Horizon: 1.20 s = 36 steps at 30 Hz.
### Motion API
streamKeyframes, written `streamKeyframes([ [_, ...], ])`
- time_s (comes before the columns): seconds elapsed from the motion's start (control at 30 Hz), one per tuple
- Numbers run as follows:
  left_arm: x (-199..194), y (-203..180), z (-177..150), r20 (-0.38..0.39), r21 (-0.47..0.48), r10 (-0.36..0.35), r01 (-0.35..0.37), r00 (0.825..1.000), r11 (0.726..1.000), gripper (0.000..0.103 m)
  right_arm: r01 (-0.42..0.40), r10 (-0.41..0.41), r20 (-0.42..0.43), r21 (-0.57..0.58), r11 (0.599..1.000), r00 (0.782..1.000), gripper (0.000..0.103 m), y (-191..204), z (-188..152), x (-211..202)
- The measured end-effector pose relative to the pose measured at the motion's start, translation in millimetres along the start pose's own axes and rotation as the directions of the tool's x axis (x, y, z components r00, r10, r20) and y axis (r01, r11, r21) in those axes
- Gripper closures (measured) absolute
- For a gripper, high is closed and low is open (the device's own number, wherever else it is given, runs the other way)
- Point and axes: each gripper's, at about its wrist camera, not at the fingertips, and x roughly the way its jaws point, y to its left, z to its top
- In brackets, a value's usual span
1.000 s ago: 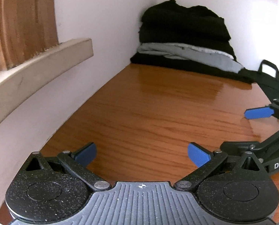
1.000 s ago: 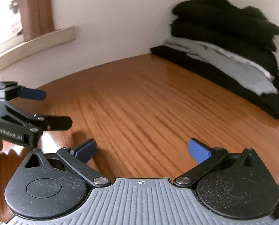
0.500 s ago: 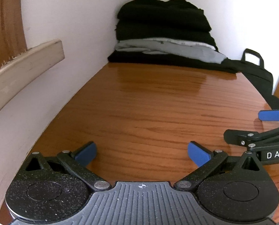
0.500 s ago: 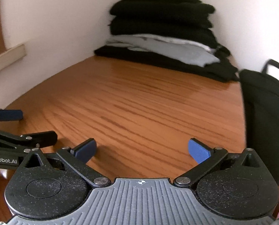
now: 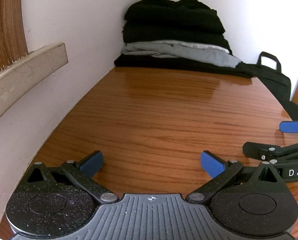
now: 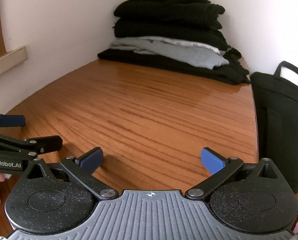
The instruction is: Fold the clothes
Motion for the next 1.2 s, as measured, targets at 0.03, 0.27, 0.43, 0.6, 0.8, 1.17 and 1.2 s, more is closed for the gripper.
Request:
streamKeyframes([
  [0.03,0,0,0,0.0,0.0,0.0,0.0,1.0,1.0,0.0,0.007,-0.007,0.0,0.006,1.0,1.0,0.0,1,-1,0],
  [0.27,-1,0,-1,0.0,0.003,-0.004,0.004,1.0,1.0,0.0,0.08,-0.081,0.001,0.068,0.994,0.997,0.0,6,-6,-7],
  [0.43,-1,2,0,-0.001,0.019,-0.025,0.025,1.0,1.0,0.0,0.165,-0.165,-0.005,0.134,0.977,0.986,0.0,14,-12,-11],
  [0.6,-1,2,1,-0.001,0.019,-0.025,0.025,1.0,1.0,0.0,0.196,-0.198,-0.008,0.163,0.967,0.98,0.0,17,-15,-14],
  [0.8,-1,2,1,-0.001,0.018,-0.023,0.023,1.0,1.0,0.0,0.206,-0.207,-0.009,0.172,0.963,0.978,0.0,18,-16,-15],
  [1.17,-1,2,2,0.0,0.019,-0.026,0.026,1.0,0.999,0.0,0.207,-0.209,-0.009,0.173,0.963,0.978,0.0,18,-18,-17],
  [1.2,-1,2,2,0.0,0.019,-0.026,0.026,1.0,0.999,0.0,0.208,-0.209,-0.009,0.173,0.963,0.978,0.0,18,-18,-17],
])
